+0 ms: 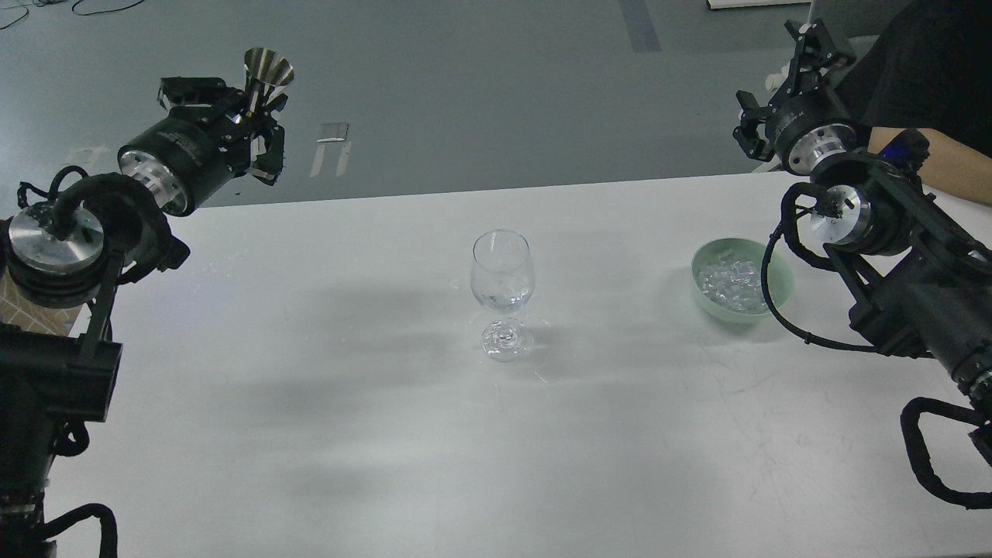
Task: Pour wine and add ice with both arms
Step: 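Bring the jigger back upright to its original spot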
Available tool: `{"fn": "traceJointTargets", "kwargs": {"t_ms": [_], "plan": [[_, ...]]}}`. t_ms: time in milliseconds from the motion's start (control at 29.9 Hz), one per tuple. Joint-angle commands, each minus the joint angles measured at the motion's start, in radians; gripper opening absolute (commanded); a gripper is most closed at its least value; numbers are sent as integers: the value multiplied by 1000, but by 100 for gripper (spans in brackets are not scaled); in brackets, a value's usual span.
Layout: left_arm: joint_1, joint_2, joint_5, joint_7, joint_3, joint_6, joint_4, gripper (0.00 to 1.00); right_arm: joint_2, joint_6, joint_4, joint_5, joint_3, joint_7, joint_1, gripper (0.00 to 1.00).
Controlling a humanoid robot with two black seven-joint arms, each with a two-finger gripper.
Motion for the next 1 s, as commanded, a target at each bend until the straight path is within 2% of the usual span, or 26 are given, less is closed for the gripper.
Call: {"fn": "traceJointTargets", "kwargs": {"t_ms": [0,67,267,468,602,668,735,802,969], "plan": [[81,-39,-9,-35,-77,-11,2,18,-2,-1,1,0,0,0,-1,100],[145,-44,-36,-100,-101,-34,14,18,-2,-1,1,0,0,-2,-1,100],[277,-84,-67,-186,-141,-88,35,18,0,-1,-1,0,0,-2,-2,100],[319,-128,-67,-194,-146,-178,100,18,0,-3,1,0,-1,-2,-4,100],[322,-164,-67,-223,-147,-218,152,18,0,-3,-1,0,-3,-2,-2,100],[323,-171,-72,-223,-147,-261,179,19,0,-3,-1,0,-3,-2,-2,100],[339,-177,-116,-223,-149,-359,213,19,0,-3,-1,0,-4,-2,-4,100],[349,-179,-154,-223,-147,-404,224,19,0,-3,-1,0,-6,-2,-4,100],[349,-206,-164,-229,-149,-421,265,20,0,-3,-1,0,-7,-5,-4,100]]}}
